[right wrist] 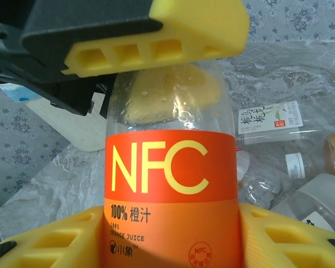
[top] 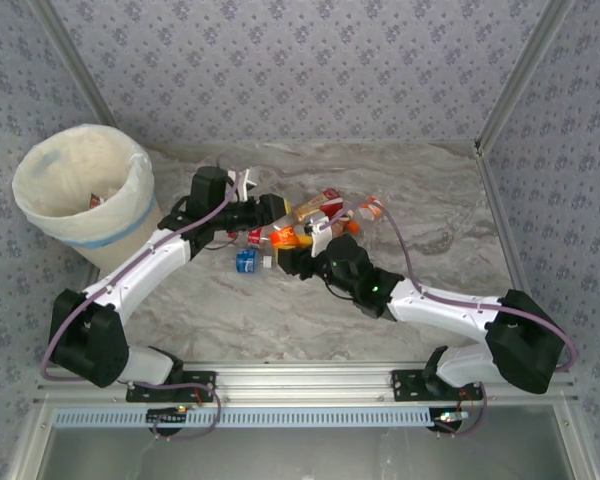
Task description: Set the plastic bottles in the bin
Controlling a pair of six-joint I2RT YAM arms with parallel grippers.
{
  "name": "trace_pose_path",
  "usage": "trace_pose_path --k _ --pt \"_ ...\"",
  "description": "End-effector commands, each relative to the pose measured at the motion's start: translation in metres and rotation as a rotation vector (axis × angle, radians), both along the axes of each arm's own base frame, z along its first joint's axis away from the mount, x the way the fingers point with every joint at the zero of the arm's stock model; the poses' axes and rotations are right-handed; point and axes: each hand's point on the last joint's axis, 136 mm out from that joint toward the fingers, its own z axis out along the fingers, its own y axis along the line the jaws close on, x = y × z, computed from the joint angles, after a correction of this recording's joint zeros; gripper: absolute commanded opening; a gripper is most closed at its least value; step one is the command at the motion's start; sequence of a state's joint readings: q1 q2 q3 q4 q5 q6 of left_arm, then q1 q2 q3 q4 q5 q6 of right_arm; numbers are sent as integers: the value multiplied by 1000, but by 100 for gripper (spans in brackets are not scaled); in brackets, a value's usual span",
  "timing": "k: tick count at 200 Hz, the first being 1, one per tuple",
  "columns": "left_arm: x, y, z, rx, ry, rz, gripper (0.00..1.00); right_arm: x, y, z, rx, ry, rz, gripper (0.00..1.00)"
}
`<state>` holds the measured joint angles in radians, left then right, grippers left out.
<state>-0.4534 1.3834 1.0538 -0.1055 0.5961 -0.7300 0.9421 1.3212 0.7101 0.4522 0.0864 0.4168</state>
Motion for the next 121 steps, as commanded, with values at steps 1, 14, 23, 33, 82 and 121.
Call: trace_pose_path --k 1,14,23,33,82,121 --pt "3 -3 22 -17 -85 -2 47 2 8 24 45 -48 22 55" --pt "2 -2 23 -21 -95 0 42 1 9 24 43 -46 26 56" --pt "1 -2 23 -21 -100 0 39 1 9 25 44 -47 29 57" --pt "1 -1 23 -16 -106 2 37 0 9 25 41 -48 34 59" --pt "4 7 21 26 -114 43 31 -2 6 28 -34 -51 58 77" --pt "14 28 21 111 -140 162 28 6 -14 35 -85 -78 -11 90"
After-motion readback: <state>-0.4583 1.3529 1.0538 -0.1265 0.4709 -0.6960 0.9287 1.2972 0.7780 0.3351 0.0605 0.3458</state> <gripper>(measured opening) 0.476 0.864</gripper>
